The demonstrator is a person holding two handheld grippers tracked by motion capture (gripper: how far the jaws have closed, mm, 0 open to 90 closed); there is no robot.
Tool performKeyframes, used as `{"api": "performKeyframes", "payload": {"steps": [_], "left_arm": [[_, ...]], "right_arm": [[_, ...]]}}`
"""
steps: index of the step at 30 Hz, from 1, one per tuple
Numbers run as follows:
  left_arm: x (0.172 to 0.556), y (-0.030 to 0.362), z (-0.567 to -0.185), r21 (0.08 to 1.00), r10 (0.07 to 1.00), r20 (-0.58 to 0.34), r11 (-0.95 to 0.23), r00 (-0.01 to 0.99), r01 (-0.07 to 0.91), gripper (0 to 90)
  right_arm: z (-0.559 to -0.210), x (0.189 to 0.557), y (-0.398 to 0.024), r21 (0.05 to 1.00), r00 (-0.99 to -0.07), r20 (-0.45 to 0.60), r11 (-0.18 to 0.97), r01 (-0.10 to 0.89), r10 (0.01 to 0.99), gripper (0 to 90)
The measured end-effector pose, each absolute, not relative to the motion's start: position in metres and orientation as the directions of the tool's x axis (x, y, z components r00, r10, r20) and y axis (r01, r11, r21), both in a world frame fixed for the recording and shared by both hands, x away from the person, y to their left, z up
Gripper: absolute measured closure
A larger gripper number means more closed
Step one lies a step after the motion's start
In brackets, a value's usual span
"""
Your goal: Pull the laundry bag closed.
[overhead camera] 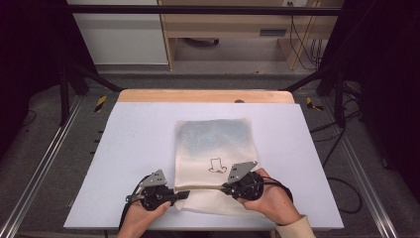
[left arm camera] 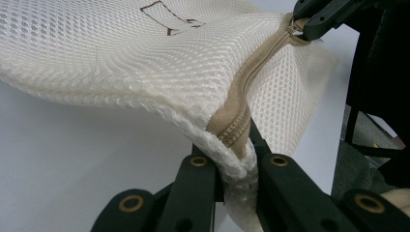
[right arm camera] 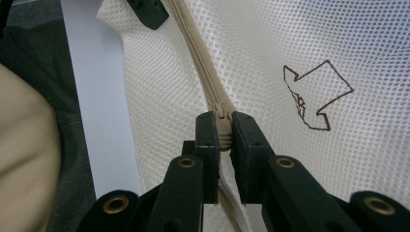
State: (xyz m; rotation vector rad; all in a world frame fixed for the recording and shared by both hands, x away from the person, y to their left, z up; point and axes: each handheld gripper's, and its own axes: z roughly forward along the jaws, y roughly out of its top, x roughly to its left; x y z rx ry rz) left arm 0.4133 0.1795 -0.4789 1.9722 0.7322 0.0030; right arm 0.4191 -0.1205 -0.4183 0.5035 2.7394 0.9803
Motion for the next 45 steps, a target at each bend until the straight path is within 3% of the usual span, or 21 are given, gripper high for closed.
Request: {"api": "performKeyframes", "payload": {"steps": [45], "left_arm": [[0.413,0.179,-0.478,0.811,0.493,-0.297,-0.322,0.818,0.488,86.7]], "right_arm": [[-0.419,0.418,-0.132,0.648,-0.915,-0.055,0.712,0.271,0.399,82.2]]}}
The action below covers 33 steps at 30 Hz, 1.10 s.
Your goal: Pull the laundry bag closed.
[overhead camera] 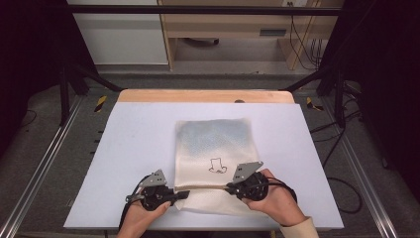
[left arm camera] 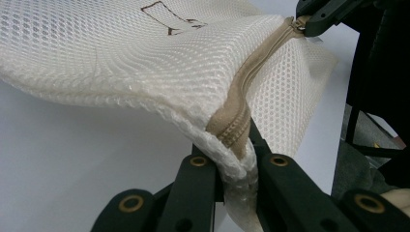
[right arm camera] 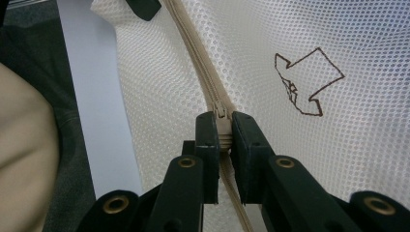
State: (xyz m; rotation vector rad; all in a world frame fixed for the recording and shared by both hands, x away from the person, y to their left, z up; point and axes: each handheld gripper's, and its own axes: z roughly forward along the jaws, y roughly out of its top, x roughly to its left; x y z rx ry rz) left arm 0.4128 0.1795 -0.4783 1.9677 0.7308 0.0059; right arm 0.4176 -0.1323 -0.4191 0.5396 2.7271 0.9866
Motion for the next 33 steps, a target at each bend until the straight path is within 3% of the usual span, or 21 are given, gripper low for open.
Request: {"api": "performKeyframes", "payload": {"steps": [33], "left_arm": [[0.413,0.18,-0.478,0.81,0.497,-0.295,-0.323,0.816,0.489,86.7]], "right_arm": [[-0.423,0.418,-0.144,0.651,-0.907,-0.046,0.701,0.291,0.419,82.3]]}}
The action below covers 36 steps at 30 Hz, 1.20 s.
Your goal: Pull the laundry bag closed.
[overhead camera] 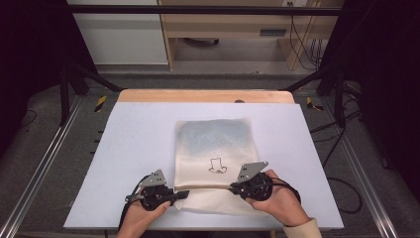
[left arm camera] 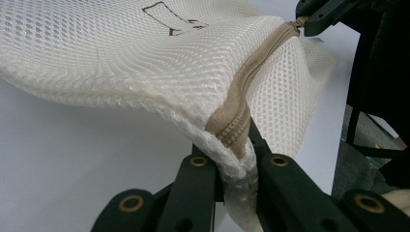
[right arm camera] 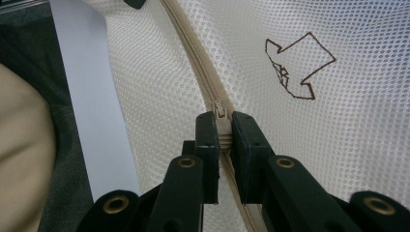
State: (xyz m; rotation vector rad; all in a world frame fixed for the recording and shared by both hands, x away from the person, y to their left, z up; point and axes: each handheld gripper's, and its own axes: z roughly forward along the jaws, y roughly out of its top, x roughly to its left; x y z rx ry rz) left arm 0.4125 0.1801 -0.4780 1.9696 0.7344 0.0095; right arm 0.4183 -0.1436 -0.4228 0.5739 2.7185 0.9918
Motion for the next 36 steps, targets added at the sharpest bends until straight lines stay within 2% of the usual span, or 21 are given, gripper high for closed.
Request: {"api": "performKeyframes", "payload": {"steps": [36], "left_arm": [[0.413,0.181,-0.477,0.812,0.5,-0.287,-0.325,0.817,0.485,86.7]], "right_arm": [[-0.428,0.415,-0.17,0.654,-0.881,-0.033,0.677,0.338,0.472,82.2]]}}
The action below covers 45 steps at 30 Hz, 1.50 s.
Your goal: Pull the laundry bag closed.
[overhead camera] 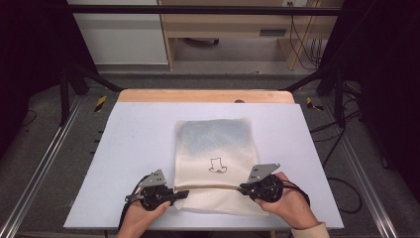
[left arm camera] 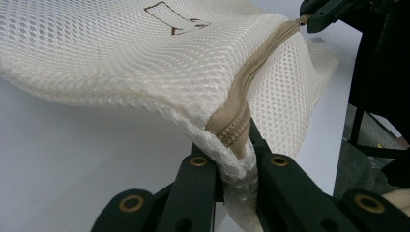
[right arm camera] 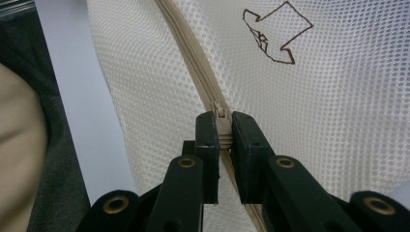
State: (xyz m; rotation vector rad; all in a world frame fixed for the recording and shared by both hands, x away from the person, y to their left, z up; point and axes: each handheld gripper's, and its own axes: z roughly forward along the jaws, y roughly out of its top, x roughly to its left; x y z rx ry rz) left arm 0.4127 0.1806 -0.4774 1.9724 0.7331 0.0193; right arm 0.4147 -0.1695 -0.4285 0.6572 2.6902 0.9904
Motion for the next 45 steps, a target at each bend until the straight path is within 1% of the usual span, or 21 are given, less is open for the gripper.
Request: {"api": "performKeyframes", "payload": {"steps": [7,27,45], "left_arm": [[0.413,0.181,-0.477,0.814,0.501,-0.285,-0.324,0.817,0.483,86.8],[0.413,0.183,-0.475,0.812,0.508,-0.284,-0.324,0.813,0.486,86.8],[0.41,0.188,-0.474,0.8,0.528,-0.288,-0.327,0.799,0.504,86.7]], "right_arm": [[-0.427,0.414,-0.178,0.658,-0.872,-0.041,0.67,0.344,0.487,82.2],[-0.437,0.408,-0.221,0.655,-0.823,-0.017,0.628,0.42,0.567,82.2],[-0.444,0.403,-0.238,0.642,-0.805,-0.009,0.621,0.45,0.593,82.3]]}}
